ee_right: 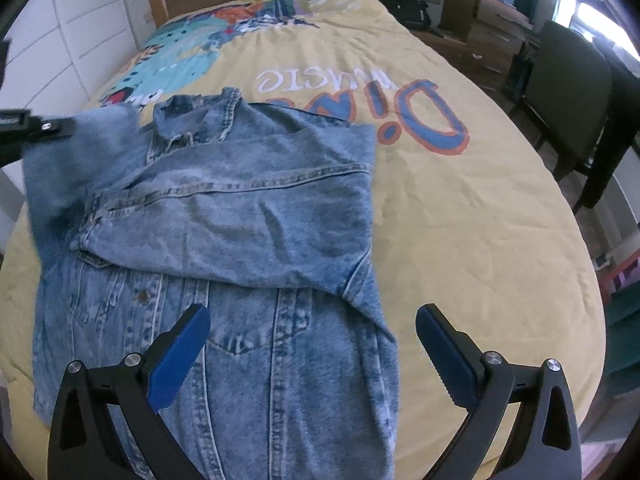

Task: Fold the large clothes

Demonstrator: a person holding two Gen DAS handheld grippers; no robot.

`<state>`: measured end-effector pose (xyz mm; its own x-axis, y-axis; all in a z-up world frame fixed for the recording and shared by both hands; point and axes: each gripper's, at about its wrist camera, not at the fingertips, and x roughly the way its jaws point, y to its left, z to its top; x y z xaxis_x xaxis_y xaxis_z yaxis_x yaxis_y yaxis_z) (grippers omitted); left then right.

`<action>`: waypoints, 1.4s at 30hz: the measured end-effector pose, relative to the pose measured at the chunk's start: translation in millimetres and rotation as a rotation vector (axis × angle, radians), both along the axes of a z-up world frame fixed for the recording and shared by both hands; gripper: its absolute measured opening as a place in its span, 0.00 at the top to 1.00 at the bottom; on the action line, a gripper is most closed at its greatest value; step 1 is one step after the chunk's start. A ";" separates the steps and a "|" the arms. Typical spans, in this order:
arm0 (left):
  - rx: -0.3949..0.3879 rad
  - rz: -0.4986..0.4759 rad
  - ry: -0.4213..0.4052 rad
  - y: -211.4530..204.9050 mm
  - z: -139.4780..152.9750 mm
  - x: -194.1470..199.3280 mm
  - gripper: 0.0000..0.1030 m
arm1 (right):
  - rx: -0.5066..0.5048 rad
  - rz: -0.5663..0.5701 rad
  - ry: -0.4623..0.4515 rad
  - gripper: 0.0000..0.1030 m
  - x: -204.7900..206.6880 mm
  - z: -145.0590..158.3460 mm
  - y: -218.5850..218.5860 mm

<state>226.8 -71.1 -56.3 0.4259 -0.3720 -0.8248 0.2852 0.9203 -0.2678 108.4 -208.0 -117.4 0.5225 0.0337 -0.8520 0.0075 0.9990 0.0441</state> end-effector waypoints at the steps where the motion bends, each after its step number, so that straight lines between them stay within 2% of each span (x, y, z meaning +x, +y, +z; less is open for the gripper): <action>1: 0.011 -0.006 0.018 -8.7 -9.2 0.2 0.96 | 0.001 -0.002 -0.001 0.01 -0.3 0.0 -1.0; 4: 0.067 -0.012 0.085 -31.5 -50.3 2.4 0.96 | 0.011 -0.015 0.007 0.01 -1.1 -4.2 -6.5; 8: 0.118 0.015 0.189 -34.8 -103.7 1.4 0.96 | 0.018 -0.026 0.026 0.01 -3.1 -13.1 -12.2; 12: 0.172 0.004 0.193 -42.9 -123.9 -7.2 0.94 | 0.025 -0.037 0.042 0.01 -5.4 -21.9 -17.1; 16: 0.209 -0.005 0.190 -49.2 -130.7 -7.9 0.91 | 0.034 -0.048 0.050 0.01 -7.5 -25.5 -19.8; 18: 0.205 0.004 0.198 -48.4 -132.2 -6.8 0.78 | 0.031 -0.046 0.047 0.01 -9.2 -24.6 -19.7; 20: 0.192 0.011 0.210 -45.8 -133.6 -6.2 0.48 | 0.033 -0.046 0.044 0.01 -10.1 -24.3 -20.3; 24: 0.147 0.018 0.216 -37.4 -127.1 -9.8 0.23 | 0.046 -0.047 0.046 0.01 -11.8 -25.4 -20.6; 26: 0.150 0.030 0.208 -32.5 -121.4 -11.8 0.03 | 0.042 -0.038 0.045 0.01 -13.7 -24.8 -18.9; 27: 0.155 0.038 0.195 -29.7 -117.7 -14.0 0.01 | 0.038 -0.032 0.042 0.01 -15.0 -23.7 -17.9; 29: 0.160 0.038 0.175 -21.9 -110.9 -19.8 0.01 | 0.034 -0.026 0.038 0.01 -17.2 -22.4 -17.3; 33: 0.142 0.013 0.195 -0.7 -105.8 -35.6 0.01 | 0.045 -0.035 0.041 0.01 -19.1 -22.3 -17.2; 38: 0.139 0.061 0.217 51.7 -103.9 -64.8 0.01 | 0.043 -0.021 0.049 0.01 -23.0 -23.8 -12.6; 40: 0.174 0.069 0.219 72.3 -105.2 -70.8 0.01 | 0.041 -0.015 0.057 0.01 -22.6 -25.6 -10.1; 42: 0.263 0.089 0.197 94.4 -104.7 -76.6 0.01 | 0.039 -0.006 0.061 0.01 -22.0 -26.3 -7.3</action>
